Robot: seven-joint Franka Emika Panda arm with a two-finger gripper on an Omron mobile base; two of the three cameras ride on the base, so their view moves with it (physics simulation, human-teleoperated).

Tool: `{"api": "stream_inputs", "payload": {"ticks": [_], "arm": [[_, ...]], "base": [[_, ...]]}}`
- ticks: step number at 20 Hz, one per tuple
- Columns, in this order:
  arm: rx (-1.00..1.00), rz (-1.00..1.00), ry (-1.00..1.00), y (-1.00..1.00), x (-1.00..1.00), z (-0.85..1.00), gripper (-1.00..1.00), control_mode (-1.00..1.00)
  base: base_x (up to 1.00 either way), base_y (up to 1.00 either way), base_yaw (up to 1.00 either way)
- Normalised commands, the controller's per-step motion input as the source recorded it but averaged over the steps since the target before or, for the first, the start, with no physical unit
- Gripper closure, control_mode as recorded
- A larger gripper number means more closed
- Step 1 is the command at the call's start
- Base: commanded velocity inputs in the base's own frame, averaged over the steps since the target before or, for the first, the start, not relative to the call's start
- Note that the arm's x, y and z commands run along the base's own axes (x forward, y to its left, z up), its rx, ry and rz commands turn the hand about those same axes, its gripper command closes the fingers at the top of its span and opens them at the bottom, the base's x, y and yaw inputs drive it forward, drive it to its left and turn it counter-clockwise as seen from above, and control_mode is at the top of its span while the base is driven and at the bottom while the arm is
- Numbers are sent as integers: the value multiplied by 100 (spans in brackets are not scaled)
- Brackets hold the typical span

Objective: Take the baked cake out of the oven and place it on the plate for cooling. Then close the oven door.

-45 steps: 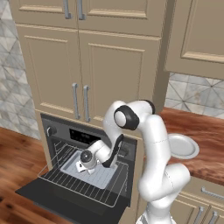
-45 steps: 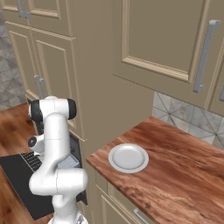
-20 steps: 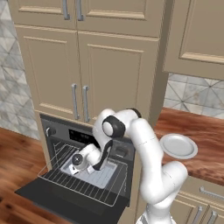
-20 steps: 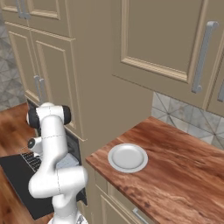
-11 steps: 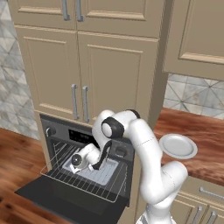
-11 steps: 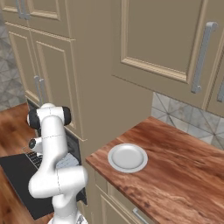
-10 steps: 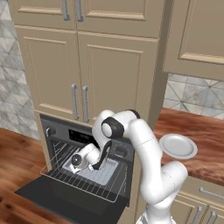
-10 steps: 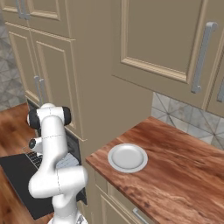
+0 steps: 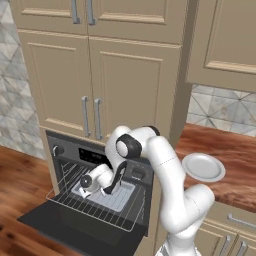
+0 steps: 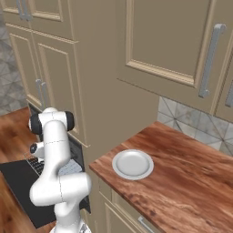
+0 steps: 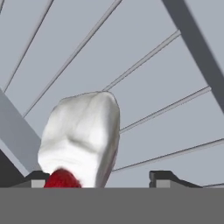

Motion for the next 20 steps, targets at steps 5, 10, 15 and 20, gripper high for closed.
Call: {"api": "stream_inputs", "payload": {"ticks": [5,10,15,20], "arm": [[0,0,11,-41,-13,-100,100,-100],[0,0,8,-18,-23,-100,100,-100],[0,0,-4,0,-66,-86,100,-100],[0,-2,-23,15,-88,-43,100,-100]], "base": [[0,0,0],[0,0,0],[0,0,0],[0,0,0]]}}
